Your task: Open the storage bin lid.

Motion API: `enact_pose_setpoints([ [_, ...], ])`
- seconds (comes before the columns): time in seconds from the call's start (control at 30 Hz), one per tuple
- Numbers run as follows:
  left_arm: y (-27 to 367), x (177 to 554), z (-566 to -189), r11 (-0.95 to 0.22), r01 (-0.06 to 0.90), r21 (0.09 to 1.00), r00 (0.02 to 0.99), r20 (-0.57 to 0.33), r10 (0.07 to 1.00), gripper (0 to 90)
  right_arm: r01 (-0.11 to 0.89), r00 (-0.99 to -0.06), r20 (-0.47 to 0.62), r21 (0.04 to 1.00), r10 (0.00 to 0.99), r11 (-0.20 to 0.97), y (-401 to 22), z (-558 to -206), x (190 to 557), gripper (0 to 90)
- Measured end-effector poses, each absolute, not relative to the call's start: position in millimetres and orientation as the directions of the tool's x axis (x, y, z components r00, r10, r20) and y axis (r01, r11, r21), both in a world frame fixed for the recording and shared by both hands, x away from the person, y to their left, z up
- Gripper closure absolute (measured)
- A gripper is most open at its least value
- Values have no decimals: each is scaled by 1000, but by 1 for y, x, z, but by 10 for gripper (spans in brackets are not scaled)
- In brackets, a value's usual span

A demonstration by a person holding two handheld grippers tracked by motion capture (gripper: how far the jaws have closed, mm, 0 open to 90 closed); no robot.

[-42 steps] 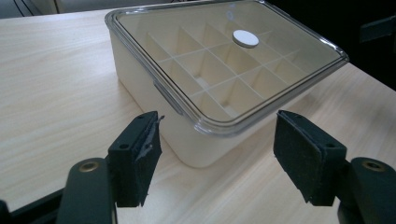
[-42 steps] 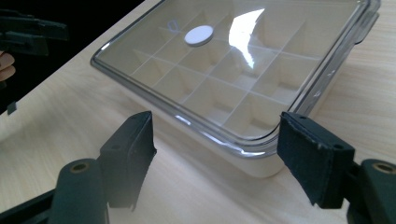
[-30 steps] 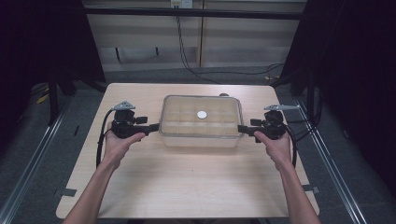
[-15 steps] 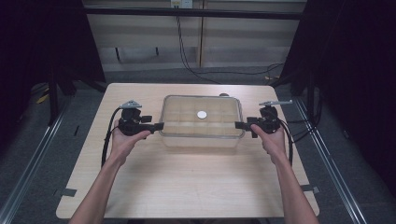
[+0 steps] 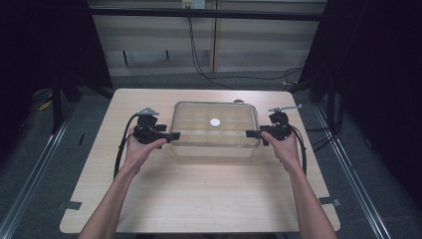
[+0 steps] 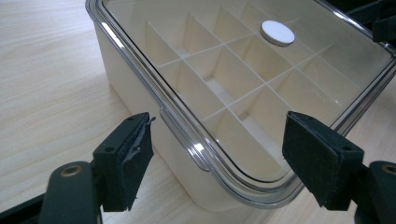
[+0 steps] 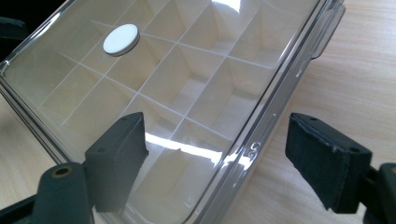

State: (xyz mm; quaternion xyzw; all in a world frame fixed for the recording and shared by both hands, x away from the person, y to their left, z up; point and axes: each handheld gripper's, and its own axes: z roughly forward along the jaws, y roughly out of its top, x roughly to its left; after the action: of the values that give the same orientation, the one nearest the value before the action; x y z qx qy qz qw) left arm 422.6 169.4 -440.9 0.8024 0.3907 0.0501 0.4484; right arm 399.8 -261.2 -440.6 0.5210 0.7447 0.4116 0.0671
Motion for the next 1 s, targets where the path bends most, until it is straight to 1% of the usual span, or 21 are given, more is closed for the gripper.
enact_pose_setpoints([
  [0.17, 167, 426, -441, -282, 592, 755, 680, -281, 677, 244, 723, -452, 323, 679, 831, 129, -256, -443, 402, 187],
  [0.23, 165, 427, -442, -304, 589, 748, 684, -261, 682, 243, 721, -457, 321, 680, 829, 133, -255, -444, 402, 181],
  [0.3, 164, 430, -444, -307, 602, 738, 681, -273, 679, 236, 721, -460, 309, 677, 832, 147, -253, -445, 403, 181],
  [0.43, 162, 435, -448, -295, 619, 728, 678, -305, 669, 231, 728, -451, 323, 673, 832, 133, -250, -447, 407, 167],
  [0.67, 158, 442, -449, -293, 632, 718, 679, -330, 656, 240, 731, -449, 328, 670, 831, 130, -248, -448, 410, 149],
  [0.77, 157, 445, -449, -291, 627, 723, 675, -318, 665, 250, 733, -444, 326, 668, 835, 129, -248, -448, 412, 149],
  [0.8, 156, 446, -449, -282, 638, 717, 668, -332, 666, 251, 733, -445, 326, 668, 834, 130, -248, -448, 412, 145],
  [1.0, 152, 451, -448, -287, 644, 709, 662, -329, 674, 235, 739, -441, 347, 664, 828, 115, -247, -451, 416, 123],
])
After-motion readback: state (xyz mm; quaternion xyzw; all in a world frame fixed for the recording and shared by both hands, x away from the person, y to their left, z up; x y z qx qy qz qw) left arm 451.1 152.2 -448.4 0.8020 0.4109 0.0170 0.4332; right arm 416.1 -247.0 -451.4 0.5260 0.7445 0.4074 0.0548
